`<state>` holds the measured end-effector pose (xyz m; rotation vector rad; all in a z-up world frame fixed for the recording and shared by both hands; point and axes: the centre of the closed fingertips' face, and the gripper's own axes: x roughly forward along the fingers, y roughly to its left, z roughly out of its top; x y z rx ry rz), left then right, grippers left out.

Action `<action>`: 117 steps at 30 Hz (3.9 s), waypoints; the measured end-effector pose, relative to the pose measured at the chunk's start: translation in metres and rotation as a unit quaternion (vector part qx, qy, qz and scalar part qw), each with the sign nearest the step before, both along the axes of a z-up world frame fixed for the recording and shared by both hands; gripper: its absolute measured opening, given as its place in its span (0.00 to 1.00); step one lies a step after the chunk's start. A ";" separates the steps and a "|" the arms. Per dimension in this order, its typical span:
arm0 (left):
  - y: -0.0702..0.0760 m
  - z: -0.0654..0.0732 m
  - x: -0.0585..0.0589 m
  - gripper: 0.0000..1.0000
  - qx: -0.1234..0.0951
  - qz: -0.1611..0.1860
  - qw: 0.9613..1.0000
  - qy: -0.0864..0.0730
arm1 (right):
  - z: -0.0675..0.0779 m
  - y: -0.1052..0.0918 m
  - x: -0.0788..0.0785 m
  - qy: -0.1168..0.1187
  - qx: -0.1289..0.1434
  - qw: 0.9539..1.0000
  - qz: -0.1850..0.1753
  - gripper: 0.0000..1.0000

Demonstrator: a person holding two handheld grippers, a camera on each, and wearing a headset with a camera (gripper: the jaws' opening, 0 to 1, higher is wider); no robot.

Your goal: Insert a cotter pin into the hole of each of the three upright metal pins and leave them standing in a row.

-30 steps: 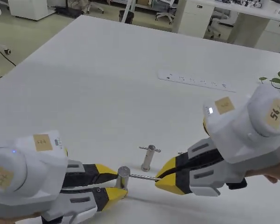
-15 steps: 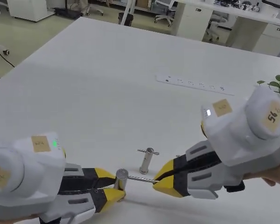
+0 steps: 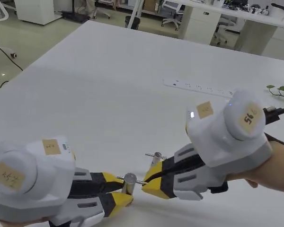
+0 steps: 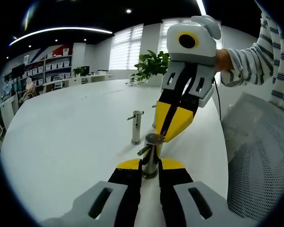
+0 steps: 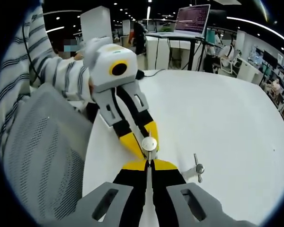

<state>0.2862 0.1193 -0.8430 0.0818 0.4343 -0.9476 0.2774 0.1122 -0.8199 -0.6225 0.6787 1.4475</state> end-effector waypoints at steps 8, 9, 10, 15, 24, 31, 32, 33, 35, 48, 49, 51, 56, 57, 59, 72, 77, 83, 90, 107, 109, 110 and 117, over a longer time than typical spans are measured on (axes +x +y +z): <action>0.000 0.001 0.001 0.12 0.003 0.002 1.000 -0.001 | 0.000 0.004 0.001 0.003 -0.002 1.000 -0.004 0.04; 0.000 0.001 0.001 0.12 0.004 0.002 1.000 -0.001 | 0.000 0.004 0.001 0.003 -0.001 1.000 -0.004 0.04; -0.001 0.001 0.001 0.12 0.004 0.002 1.000 -0.001 | 0.000 0.004 0.001 0.002 -0.001 1.000 -0.002 0.04; 0.000 0.000 0.001 0.12 0.001 0.006 1.000 0.005 | 0.002 0.002 -0.001 -0.010 0.004 1.000 0.018 0.06; 0.003 -0.002 0.001 0.38 0.002 0.012 1.000 0.001 | 0.002 0.007 0.000 -0.026 0.017 0.999 0.023 0.23; 0.008 0.000 -0.002 0.68 -0.018 0.028 0.999 -0.001 | -0.001 0.014 -0.002 -0.024 0.027 0.999 0.023 0.23; 0.008 0.001 -0.002 0.71 -0.018 0.028 0.999 -0.001 | -0.002 0.016 -0.002 -0.023 0.028 0.999 0.023 0.23; 0.008 0.002 -0.003 0.76 -0.022 0.027 0.999 0.000 | -0.003 0.017 -0.004 -0.021 0.029 0.999 0.026 0.23; 0.008 0.002 -0.004 0.84 -0.021 0.026 0.999 -0.001 | -0.005 0.019 -0.005 -0.020 0.028 0.999 0.028 0.23; 0.020 -0.006 -0.003 0.99 0.000 0.048 0.999 0.009 | -0.009 0.025 0.001 -0.043 0.035 0.998 0.035 0.15; 0.021 -0.007 -0.003 0.98 -0.001 0.054 0.998 0.014 | -0.009 0.025 0.001 -0.040 0.038 0.998 0.032 0.15; 0.022 -0.006 -0.002 0.97 -0.019 0.067 0.997 0.027 | -0.009 0.024 0.000 -0.035 0.041 0.998 0.023 0.14; 0.023 -0.003 -0.002 0.95 -0.013 0.066 0.997 0.022 | -0.009 0.024 -0.002 -0.035 0.038 0.998 0.032 0.13; 0.023 -0.002 -0.002 0.95 -0.013 0.066 0.997 0.022 | -0.009 0.023 -0.002 -0.035 0.038 0.998 0.032 0.12; 0.023 0.001 -0.002 0.95 -0.013 0.066 0.998 0.020 | -0.008 0.020 -0.002 -0.039 0.033 0.998 0.038 0.12; 0.019 0.011 0.000 0.96 0.000 0.052 0.999 0.015 | 0.009 -0.047 -0.004 -0.030 0.043 0.999 0.017 0.12; 0.021 0.007 0.002 0.96 0.003 0.049 0.999 0.024 | 0.010 -0.081 -0.004 -0.037 0.036 0.999 0.008 0.12; 0.025 0.009 0.003 0.95 0.006 0.053 0.998 0.026 | 0.010 -0.119 0.006 -0.046 0.016 0.999 -0.016 0.12; 0.028 0.016 0.002 0.93 -0.015 0.057 0.998 0.039 | 0.006 -0.159 0.025 -0.061 0.018 0.997 -0.047 0.12; 0.022 0.027 -0.003 0.99 -0.034 0.046 0.997 0.054 | -0.002 -0.194 0.061 -0.064 0.013 0.995 -0.072 0.13; 0.023 0.025 -0.004 0.99 -0.031 0.047 0.997 0.057 | -0.001 -0.193 0.061 -0.064 0.017 0.995 -0.070 0.13; 0.023 0.025 -0.005 0.99 -0.030 0.047 0.997 0.059 | -0.001 -0.192 0.061 -0.060 0.021 0.996 -0.070 0.13; 0.026 0.020 -0.011 0.99 -0.025 0.052 0.996 0.068 | 0.000 -0.186 0.054 -0.053 0.035 0.996 -0.060 0.13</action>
